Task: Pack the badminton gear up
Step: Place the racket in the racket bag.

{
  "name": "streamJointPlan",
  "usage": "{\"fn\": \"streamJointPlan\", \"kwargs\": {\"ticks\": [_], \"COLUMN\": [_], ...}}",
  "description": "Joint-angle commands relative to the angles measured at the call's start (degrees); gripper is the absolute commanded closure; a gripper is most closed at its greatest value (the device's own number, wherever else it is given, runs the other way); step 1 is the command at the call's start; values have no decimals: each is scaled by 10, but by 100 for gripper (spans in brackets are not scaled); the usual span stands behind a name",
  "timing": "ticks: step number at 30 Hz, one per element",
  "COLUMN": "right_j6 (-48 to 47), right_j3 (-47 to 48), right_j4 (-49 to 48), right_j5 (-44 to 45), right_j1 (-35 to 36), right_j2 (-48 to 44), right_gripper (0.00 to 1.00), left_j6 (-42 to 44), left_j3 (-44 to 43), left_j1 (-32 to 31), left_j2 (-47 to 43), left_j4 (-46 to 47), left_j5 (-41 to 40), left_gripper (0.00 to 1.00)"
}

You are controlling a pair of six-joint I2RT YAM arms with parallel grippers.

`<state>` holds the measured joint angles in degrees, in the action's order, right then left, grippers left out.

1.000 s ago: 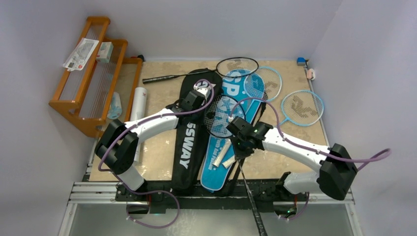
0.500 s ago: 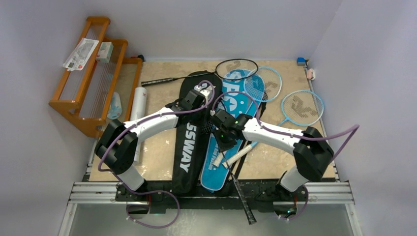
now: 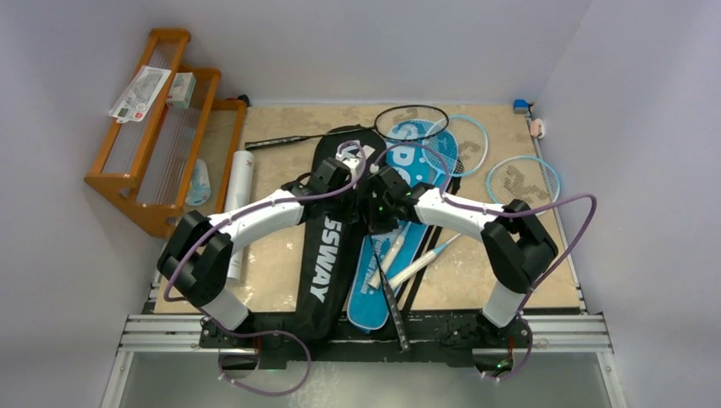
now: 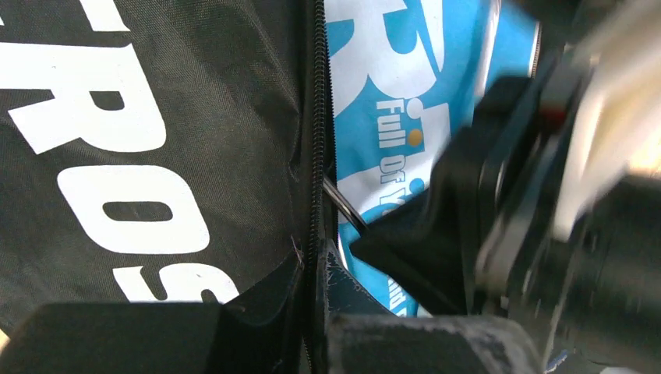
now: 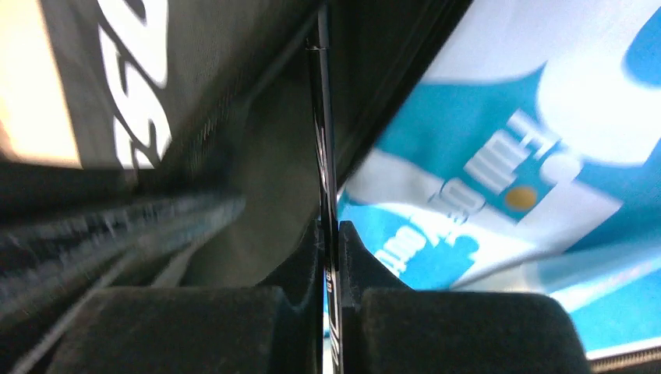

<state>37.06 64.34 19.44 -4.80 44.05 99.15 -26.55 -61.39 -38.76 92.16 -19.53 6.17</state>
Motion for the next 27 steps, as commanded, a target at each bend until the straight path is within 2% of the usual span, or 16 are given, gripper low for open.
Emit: {"fn": "streamJointPlan", "kwargs": {"ticks": [1, 7, 12, 17, 20, 25, 27], "right_j6": [51, 55, 66, 73, 72, 65, 55], "right_j3": [3, 47, 27, 23, 23, -18, -36], "right_j4": [-119, -123, -191, -249, -274, -284, -272], "right_j5": [-17, 0, -21, -35, -88, -111, -119], "right_j1": [-39, -60, -82, -99, -105, -107, -107], "right_j2": [2, 42, 47, 62, 72, 41, 23], "right_gripper": [100, 100, 94, 91, 81, 57, 53], "left_j6": [-18, -28, -55, -59, -60, -65, -67], "left_j3": [12, 27, 58, 61, 62, 70, 73], "left_j1": [-4, 4, 33, 38, 42, 55, 58], "left_j2": [-32, -41, -47, -46, -44, -35, -31], "left_j4": [30, 51, 109, 119, 126, 141, 154], "left_j5": [53, 95, 178, 195, 199, 180, 172], "left_gripper": [100, 100, 100, 100, 100, 100, 100]}}
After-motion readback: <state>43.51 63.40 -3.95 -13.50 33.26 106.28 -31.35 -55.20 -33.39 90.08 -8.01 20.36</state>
